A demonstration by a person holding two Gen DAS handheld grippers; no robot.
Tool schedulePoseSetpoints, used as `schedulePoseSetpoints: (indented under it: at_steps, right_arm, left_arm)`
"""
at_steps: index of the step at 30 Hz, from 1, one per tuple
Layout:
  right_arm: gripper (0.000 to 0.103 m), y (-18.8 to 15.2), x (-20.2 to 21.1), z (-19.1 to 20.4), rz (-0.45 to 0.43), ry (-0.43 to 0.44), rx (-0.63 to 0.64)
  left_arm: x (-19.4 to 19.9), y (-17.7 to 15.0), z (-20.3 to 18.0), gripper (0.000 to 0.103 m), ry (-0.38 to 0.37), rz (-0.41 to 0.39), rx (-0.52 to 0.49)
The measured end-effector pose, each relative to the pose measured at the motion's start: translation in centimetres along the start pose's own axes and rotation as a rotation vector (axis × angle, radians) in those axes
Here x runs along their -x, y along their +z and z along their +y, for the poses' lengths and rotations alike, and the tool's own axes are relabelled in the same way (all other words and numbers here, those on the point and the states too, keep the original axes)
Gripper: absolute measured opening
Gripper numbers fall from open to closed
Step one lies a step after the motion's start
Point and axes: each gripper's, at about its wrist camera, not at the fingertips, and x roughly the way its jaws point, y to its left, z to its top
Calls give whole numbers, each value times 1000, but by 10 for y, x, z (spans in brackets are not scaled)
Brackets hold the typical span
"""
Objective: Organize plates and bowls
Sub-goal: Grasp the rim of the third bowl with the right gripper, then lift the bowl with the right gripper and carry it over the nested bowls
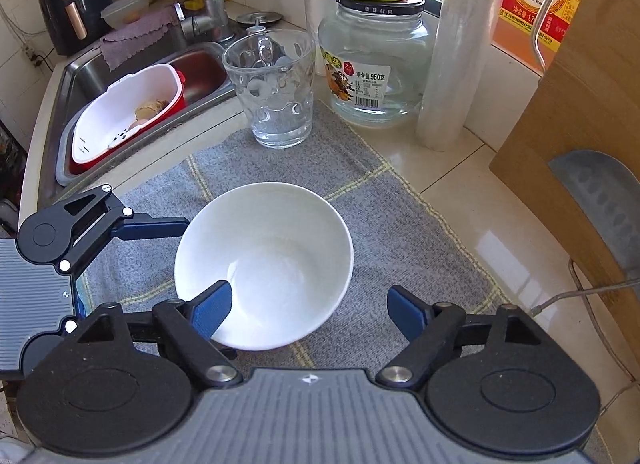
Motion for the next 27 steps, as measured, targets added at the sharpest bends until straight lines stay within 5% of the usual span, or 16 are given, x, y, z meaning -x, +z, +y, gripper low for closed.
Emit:
schedulePoseSetpoints:
  at_steps: [27]
  right_arm:
    - [63, 11, -22, -8, -4, 49, -20]
  left_arm:
    - [-9, 9, -1, 87, -42, -27, -35]
